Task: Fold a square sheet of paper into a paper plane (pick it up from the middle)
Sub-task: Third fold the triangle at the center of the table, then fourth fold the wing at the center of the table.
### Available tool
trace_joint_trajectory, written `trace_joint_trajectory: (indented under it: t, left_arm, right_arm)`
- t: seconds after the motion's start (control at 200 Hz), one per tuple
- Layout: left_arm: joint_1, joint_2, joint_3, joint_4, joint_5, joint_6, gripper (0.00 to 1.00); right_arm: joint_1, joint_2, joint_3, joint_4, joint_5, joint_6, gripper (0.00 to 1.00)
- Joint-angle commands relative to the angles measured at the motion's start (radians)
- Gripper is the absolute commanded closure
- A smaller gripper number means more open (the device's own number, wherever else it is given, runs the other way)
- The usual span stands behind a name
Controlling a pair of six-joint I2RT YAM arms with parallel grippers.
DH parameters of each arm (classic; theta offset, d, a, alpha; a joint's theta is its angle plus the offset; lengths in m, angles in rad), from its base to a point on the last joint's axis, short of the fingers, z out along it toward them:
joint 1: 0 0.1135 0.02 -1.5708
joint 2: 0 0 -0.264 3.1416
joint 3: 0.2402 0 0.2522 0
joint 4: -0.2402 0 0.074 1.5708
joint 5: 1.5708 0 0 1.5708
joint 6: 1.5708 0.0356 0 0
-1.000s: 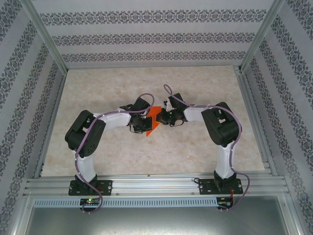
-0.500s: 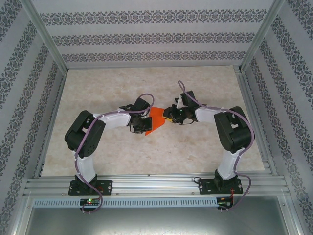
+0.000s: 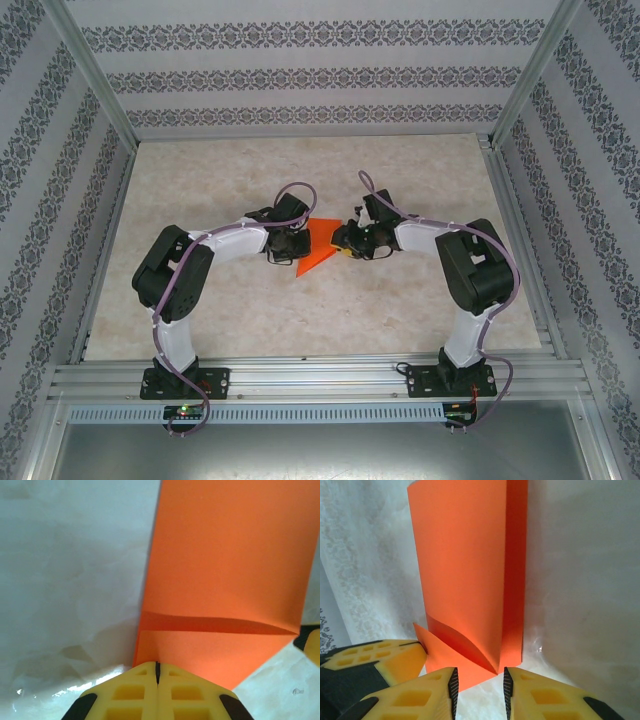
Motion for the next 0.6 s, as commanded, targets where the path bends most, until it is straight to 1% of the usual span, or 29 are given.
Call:
trace_joint_trajectory:
  t: [0.0,0.28,0.5,0.595]
  left_arm:
    - [-0.007,0.027,0.026,-0.032,-0.048,0.005,0.97]
    - [-0.006,0.031,0.026,-0.041,-0.050,0.009,0.98]
    - [-0.006,0.030,0.036,-0.053,-0.044,0.014,0.98]
    - [-0.006,0.027,0.037,-0.055,-0.042,0.017,0.97]
  right_arm:
    - [0.015,0.023,-0.002,-0.017,0.026,0.021,0.69]
    - [0.035,0.057,0.032,0.015,-0.023,0.036,0.69]
    - [0.038,0.064,0.022,0.110,-0.081,0.081,0.74]
    - [0.036,0.066,0.015,0.136,-0.093,0.092,0.74]
